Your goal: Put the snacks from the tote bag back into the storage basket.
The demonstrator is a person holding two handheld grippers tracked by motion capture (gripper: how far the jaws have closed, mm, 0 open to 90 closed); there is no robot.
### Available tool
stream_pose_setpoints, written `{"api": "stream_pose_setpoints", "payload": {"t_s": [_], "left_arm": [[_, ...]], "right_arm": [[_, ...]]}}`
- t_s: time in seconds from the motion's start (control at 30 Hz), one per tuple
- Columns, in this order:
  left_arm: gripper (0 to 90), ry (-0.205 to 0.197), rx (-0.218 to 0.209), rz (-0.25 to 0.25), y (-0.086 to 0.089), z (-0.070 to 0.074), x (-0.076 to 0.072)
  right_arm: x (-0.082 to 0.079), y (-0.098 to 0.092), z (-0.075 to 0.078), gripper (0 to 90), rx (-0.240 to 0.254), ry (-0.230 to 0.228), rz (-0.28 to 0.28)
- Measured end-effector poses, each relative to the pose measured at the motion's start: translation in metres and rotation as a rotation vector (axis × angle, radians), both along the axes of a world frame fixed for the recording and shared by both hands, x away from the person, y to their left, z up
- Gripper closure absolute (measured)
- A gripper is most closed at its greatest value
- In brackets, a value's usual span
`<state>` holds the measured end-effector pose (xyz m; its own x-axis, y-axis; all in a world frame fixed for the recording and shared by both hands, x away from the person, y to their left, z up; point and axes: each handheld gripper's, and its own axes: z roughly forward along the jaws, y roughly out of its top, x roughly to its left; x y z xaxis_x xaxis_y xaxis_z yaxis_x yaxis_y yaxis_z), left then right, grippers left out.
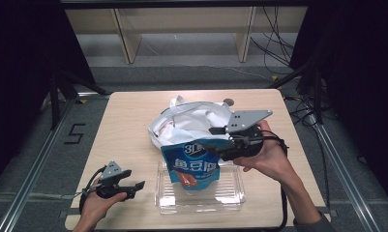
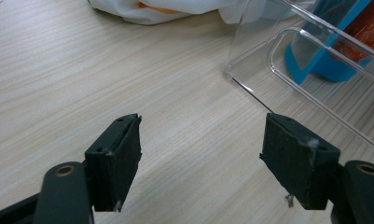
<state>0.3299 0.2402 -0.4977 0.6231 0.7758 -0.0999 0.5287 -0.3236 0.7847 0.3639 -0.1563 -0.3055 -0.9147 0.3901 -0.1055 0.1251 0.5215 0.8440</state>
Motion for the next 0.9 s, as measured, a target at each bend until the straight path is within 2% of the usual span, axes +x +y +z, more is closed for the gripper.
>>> {"api": "stream_pose_setpoints", "payload": {"t_s": [0.03,0.07,0.13,0.17,0.23,0.33,0.37,0.43,0.53,0.6,0.63,0.67,0.7,0.73,0.77,0.83,0.9], "left_arm": [[27.7,0.001,0.003,-0.003,0.0,0.0,0.0],[27.7,0.01,0.024,-0.013,0.002,0.002,0.0],[27.7,0.012,0.022,-0.01,0.002,0.001,0.0],[27.7,0.012,0.021,-0.01,0.001,0.001,0.0],[27.7,0.011,0.022,-0.011,0.002,0.001,0.0],[27.7,0.004,0.02,-0.007,0.002,0.001,0.0],[27.7,0.005,0.019,-0.006,0.002,0.001,0.0],[27.7,-0.004,-0.012,0.023,-0.001,0.0,-0.001],[27.7,-0.007,0.015,0.0,0.001,0.001,0.0],[27.7,0.001,0.012,0.0,0.001,0.001,-0.001],[27.7,0.002,0.024,-0.009,0.002,0.002,0.0],[27.7,0.001,0.023,-0.009,0.001,0.002,0.0],[27.7,0.002,0.021,-0.011,0.002,0.002,0.0],[27.7,-0.001,0.005,0.006,0.0,0.001,0.0],[27.7,0.011,0.022,-0.008,0.001,0.002,0.0],[27.7,0.008,-0.027,0.022,-0.003,0.0,-0.001],[27.7,0.001,-0.024,0.017,-0.002,0.0,-0.001]], "right_arm": [[0.0,-0.004,-0.001,47.0,0.002,0.006,-0.004],[0.0,-0.006,-0.002,46.4,0.01,0.003,-0.009],[-0.002,-0.013,-0.003,45.3,0.028,0.006,-0.019],[-0.005,-0.019,-0.004,44.0,0.052,0.007,-0.042],[-0.005,-0.022,-0.005,43.4,0.057,-0.009,-0.037],[-0.008,-0.031,-0.009,41.9,0.078,-0.003,-0.063],[-0.009,-0.038,-0.01,40.8,0.065,0.016,-0.072],[-0.01,-0.04,-0.011,40.7,0.071,0.013,-0.082],[-0.01,-0.049,-0.016,38.9,0.078,0.014,-0.115],[-0.011,-0.05,-0.017,38.9,0.083,0.03,-0.125],[-0.01,-0.053,-0.02,38.7,0.079,0.025,-0.122],[-0.01,-0.053,-0.022,38.2,0.092,0.027,-0.145],[-0.01,-0.055,-0.023,37.6,0.089,0.03,-0.144],[-0.01,-0.055,-0.025,37.0,0.093,0.031,-0.147],[-0.01,-0.058,-0.025,36.4,0.085,0.038,-0.146],[-0.009,-0.062,-0.028,35.2,0.086,0.044,-0.145],[-0.01,-0.063,-0.029,34.8,0.094,0.043,-0.162]]}}
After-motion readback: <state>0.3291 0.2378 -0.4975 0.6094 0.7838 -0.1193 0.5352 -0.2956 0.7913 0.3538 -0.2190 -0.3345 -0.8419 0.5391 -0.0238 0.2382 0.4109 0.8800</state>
